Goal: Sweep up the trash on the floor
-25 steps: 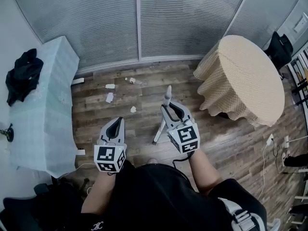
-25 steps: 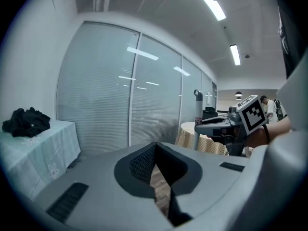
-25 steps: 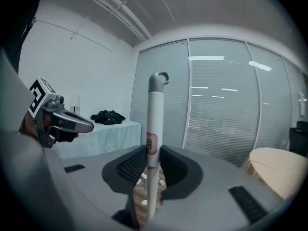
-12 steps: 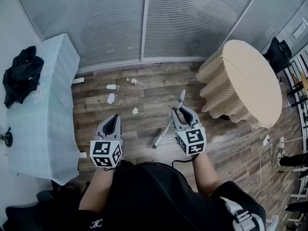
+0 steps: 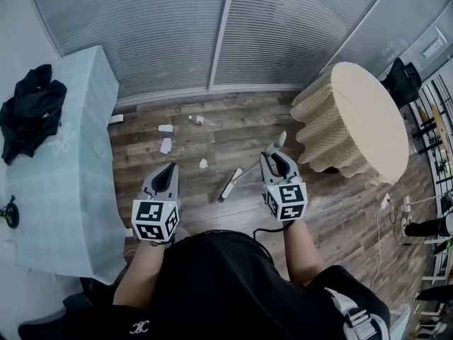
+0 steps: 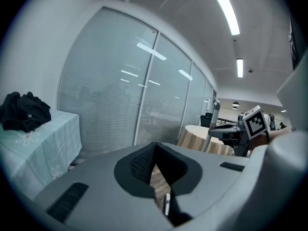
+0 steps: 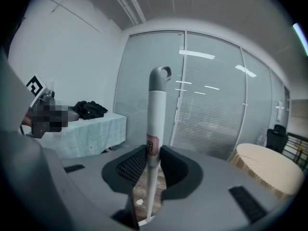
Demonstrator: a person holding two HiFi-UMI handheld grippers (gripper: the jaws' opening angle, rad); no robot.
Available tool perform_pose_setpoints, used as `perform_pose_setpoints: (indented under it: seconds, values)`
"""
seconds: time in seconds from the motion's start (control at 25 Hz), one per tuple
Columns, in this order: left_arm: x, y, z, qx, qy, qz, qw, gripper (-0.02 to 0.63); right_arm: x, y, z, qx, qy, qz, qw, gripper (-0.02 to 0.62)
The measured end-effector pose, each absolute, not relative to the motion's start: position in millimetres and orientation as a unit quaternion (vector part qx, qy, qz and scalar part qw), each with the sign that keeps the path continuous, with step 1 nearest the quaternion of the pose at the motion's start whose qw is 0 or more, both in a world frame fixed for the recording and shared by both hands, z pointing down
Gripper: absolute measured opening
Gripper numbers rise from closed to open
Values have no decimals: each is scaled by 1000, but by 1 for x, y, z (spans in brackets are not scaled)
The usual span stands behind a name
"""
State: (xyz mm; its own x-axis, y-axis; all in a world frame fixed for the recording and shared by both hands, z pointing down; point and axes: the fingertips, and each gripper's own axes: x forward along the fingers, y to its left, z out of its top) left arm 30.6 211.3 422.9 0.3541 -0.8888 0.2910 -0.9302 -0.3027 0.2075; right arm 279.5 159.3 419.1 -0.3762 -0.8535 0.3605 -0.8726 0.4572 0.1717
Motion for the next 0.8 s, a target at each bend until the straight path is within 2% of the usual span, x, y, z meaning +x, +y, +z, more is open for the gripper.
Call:
perform_pose_setpoints:
  seconds: [0.4, 0.8]
  values:
    - [-55, 225, 439, 793, -578, 64, 183, -5, 191, 154, 429, 501, -831, -10, 243, 102]
    - [-103, 214, 447, 782, -587, 69, 197, -5, 151, 137, 461, 498, -828, 17, 256, 103]
